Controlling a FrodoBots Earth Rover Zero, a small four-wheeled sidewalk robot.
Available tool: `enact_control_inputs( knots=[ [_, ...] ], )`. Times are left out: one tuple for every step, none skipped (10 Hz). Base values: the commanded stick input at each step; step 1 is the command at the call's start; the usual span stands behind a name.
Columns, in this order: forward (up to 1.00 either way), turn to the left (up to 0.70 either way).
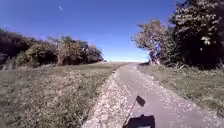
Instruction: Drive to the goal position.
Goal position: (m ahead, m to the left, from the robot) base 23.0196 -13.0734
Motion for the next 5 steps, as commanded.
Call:
enact_control_inputs(
  knots=[
    [1.00, -0.40],
    [1.00, -0.39],
    [1.00, -0.28],
    [1.00, -0.16],
    [1.00, -0.02]
  ],
)
